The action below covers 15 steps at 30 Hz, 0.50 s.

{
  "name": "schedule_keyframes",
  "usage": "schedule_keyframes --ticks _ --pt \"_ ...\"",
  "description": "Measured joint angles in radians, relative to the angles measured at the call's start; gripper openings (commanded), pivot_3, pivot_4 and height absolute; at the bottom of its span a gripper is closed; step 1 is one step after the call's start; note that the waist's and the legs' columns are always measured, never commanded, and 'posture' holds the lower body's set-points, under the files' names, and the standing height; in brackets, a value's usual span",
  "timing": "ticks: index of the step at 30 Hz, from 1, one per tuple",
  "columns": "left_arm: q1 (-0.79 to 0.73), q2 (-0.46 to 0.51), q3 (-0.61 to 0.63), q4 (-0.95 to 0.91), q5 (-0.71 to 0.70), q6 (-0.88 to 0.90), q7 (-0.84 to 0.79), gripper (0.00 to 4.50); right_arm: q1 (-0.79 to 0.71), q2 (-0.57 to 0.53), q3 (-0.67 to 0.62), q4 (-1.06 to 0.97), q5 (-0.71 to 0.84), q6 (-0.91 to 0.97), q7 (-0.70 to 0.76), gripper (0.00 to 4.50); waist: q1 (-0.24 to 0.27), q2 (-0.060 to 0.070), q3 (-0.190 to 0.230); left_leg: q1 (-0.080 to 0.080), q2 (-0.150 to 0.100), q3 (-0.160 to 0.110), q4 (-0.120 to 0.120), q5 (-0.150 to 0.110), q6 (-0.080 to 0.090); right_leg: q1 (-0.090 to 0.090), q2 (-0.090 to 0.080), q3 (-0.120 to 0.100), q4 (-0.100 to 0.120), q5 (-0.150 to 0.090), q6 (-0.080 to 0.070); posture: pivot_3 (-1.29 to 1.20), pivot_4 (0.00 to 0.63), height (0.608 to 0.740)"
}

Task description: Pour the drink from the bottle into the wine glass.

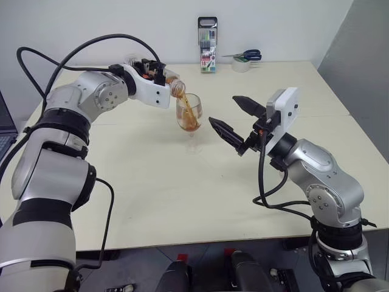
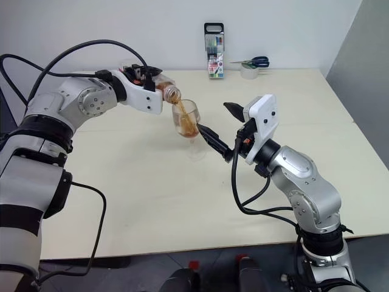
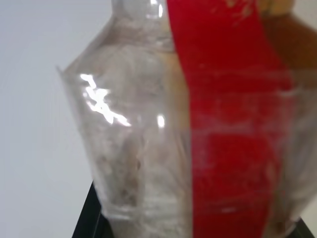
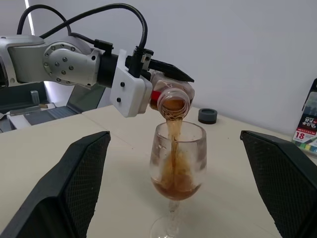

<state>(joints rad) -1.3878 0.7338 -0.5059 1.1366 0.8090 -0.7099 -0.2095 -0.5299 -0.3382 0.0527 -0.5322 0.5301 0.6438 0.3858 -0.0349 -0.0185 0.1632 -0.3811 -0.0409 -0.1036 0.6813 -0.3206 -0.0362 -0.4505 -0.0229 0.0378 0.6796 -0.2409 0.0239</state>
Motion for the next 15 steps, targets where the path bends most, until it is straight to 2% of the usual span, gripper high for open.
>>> schedule_keyframes --ticks 15 --pt "-0.034 0.0 -0.02 0.022 0.035 0.003 0.025 1.64 0.0 0.004 0.0 -0.002 0.0 0.003 -0.011 4.5 0.0 0.0 0.0 0.0 0.0 0.0 0.0 0.0 0.0 0.0 0.0 0.0 0.0 0.0 0.0 0.0 0.15 0.74"
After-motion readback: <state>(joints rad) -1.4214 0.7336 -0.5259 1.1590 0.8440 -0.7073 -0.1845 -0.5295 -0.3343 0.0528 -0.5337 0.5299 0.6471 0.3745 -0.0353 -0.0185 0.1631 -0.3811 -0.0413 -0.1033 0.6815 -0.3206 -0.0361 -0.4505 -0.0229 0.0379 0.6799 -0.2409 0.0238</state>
